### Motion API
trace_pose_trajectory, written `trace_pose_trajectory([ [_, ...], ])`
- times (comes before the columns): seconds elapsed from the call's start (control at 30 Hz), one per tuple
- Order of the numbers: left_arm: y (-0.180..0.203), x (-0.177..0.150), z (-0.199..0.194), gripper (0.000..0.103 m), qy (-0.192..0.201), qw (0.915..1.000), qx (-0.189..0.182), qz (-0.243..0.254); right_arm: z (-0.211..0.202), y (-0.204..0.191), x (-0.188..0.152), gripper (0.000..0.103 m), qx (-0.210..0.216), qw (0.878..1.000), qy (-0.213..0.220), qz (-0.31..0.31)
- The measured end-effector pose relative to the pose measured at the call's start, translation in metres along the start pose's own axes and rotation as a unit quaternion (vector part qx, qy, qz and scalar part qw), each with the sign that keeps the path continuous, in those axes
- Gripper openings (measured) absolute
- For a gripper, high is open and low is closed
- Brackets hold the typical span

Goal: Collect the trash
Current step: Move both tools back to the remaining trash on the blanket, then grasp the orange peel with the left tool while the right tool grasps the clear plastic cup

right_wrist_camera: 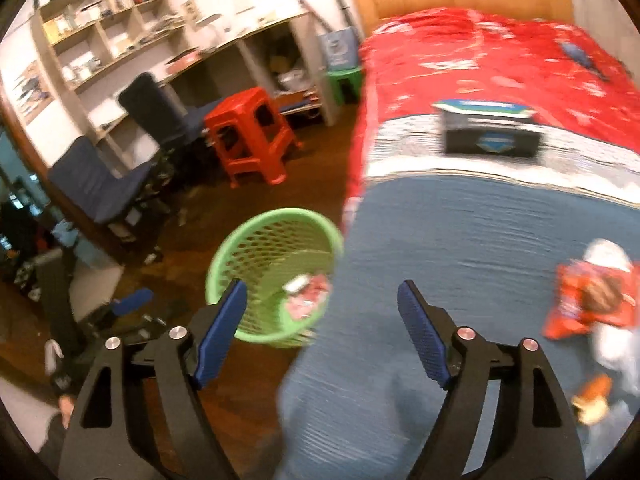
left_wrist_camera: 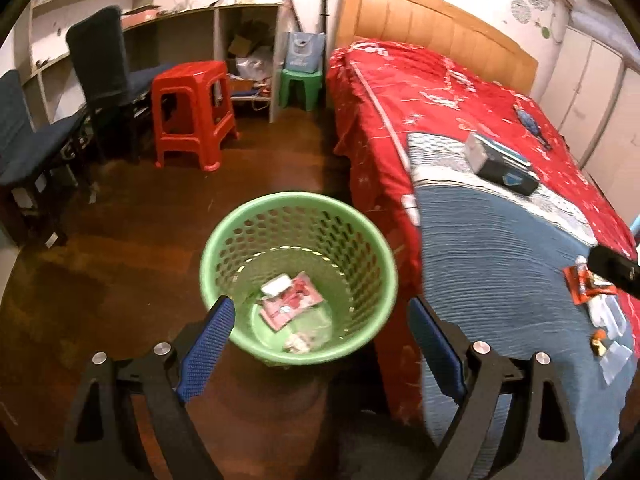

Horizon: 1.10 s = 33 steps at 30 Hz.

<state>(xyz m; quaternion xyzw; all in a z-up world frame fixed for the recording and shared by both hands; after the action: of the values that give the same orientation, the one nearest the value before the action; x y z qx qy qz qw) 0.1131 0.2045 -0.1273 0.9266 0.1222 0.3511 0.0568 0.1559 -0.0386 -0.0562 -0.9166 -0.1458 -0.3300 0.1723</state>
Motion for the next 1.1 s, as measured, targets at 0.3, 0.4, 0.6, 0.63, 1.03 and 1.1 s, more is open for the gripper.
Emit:
trace_pose_trajectory([
  [0.3, 0.057, -0.002, -0.006, 0.086, -0.003, 0.9987, -0.043, 0.028, -0.069, 0.096, -0.055, 0.083, -0.104, 0.993, 0.027, 0.044],
  [0.4, 0.078, -0.005, -0.007, 0.086, -0.008, 0.9975, -0.055, 0.044, -0.088, 0.125, -0.075, 0.085, -0.142, 0.988, 0.033, 0.057],
  [0.6, 0.109, -0.009, -0.006, 0.086, -0.019, 0.9951, -0.074, 0.062, -0.101, 0.174, -0.108, 0.088, -0.185, 0.978, 0.020, 0.093],
  [0.63, 0.114, -0.010, -0.006, 0.086, -0.021, 0.9947, -0.077, 0.065, -0.101, 0.180, -0.111, 0.088, -0.188, 0.977, 0.019, 0.098],
  [1.03, 0.172, -0.019, -0.007, 0.086, -0.035, 0.9871, -0.107, 0.113, -0.081, 0.213, -0.135, 0.082, -0.174, 0.973, -0.009, 0.152],
  [1.1, 0.181, -0.021, -0.007, 0.086, -0.037, 0.9853, -0.112, 0.123, -0.079, 0.217, -0.136, 0.073, -0.166, 0.973, -0.014, 0.158],
])
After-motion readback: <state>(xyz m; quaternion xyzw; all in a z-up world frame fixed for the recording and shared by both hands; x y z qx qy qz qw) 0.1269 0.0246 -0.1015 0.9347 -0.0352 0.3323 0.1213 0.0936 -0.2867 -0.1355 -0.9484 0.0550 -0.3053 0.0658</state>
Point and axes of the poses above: each gripper's, at about its wrist camera, not at the fingertips, and z roughly the way its jaws point, y to its right, x to its top, the point moved 2 cm from there along z, roughly the way its jaws point, and after that the axes turned 4 degrees about -x, right-handed, at the moved point
